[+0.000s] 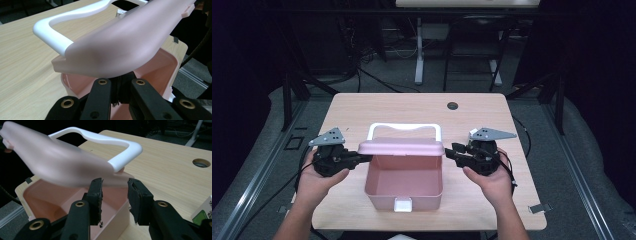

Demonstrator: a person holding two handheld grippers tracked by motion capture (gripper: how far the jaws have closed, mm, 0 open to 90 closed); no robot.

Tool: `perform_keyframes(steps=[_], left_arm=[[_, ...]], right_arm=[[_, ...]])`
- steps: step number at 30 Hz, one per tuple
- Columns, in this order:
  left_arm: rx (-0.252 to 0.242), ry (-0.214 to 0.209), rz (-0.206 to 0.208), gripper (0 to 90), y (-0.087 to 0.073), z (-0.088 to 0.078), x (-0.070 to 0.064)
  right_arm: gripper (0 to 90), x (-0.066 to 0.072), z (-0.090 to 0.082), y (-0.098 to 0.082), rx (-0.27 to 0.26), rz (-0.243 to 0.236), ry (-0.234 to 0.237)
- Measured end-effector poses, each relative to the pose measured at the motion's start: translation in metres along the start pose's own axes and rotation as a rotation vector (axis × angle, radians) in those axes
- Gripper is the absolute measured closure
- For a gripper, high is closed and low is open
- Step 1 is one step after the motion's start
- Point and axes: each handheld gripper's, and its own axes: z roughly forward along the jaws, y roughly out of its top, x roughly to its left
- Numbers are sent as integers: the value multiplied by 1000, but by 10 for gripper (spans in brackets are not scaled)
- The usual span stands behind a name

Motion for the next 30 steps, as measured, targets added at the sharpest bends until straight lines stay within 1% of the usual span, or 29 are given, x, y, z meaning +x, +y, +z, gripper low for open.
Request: perform_keyframes(steps=[8,12,14,15,16,17,18,19,21,24,25,26,28,30], left_arm=[[-17,1,-6,897,5,0,4],[-23,0,-11,895,5,0,5],[-28,0,-7,895,6,1,6],[-30,1,-8,895,6,1,6],[-34,3,-8,895,6,1,6],[-36,3,-8,895,6,1,5],[-39,4,-9,895,6,1,5],[-42,6,-8,895,7,1,5],[-48,8,-8,895,7,2,6],[-52,9,-12,895,7,2,7],[-56,2,-17,894,8,3,8],[-49,1,-17,891,8,3,8],[-47,10,-12,886,8,4,9],[-48,3,-17,892,9,4,11]], right_arm=[[625,-2,8,-10,36,13,-10],[627,-2,13,-13,53,24,5],[660,-1,16,-15,70,20,16],[701,0,19,-16,79,16,19],[727,1,20,-17,83,10,12],[760,2,22,-19,86,-8,1],[775,3,23,-20,88,-9,3],[791,4,25,-21,99,-5,12],[822,7,28,-22,114,-19,24],[838,14,30,-23,109,-31,31],[842,18,31,-25,103,-36,29],[847,22,32,-27,99,-41,27],[855,29,35,-34,104,-41,26],[858,36,37,-40,119,-53,28]])
